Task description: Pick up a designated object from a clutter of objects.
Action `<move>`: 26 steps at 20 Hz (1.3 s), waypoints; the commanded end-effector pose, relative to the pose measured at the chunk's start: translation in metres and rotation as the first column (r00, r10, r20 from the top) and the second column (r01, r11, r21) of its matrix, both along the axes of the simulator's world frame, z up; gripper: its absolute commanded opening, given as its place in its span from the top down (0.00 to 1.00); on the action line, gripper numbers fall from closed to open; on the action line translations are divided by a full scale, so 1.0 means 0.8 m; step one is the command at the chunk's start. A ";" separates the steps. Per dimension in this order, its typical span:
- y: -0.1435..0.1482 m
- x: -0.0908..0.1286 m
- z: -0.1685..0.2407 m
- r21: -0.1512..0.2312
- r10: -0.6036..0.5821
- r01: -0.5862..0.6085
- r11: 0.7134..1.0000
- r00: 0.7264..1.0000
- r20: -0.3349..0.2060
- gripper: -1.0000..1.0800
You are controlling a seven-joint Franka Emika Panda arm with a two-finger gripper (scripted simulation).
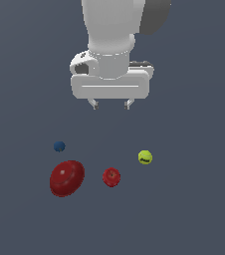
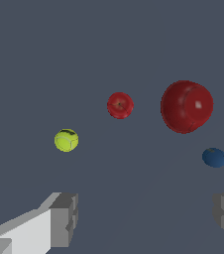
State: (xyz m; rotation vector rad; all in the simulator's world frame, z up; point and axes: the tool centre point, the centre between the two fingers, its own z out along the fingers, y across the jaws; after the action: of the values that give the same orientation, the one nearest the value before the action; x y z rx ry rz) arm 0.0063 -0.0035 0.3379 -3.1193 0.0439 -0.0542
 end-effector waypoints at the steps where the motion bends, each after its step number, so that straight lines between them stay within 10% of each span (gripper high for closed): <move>1: 0.000 0.000 0.000 0.000 0.000 0.000 1.000 1.000 0.000 0.04; 26: 0.035 0.028 -0.071 -0.029 0.144 -0.144 0.989 0.990 -0.003 0.04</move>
State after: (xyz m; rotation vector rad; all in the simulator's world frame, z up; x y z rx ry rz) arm 0.0257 0.0170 0.2928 -3.1409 -0.1276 -0.0566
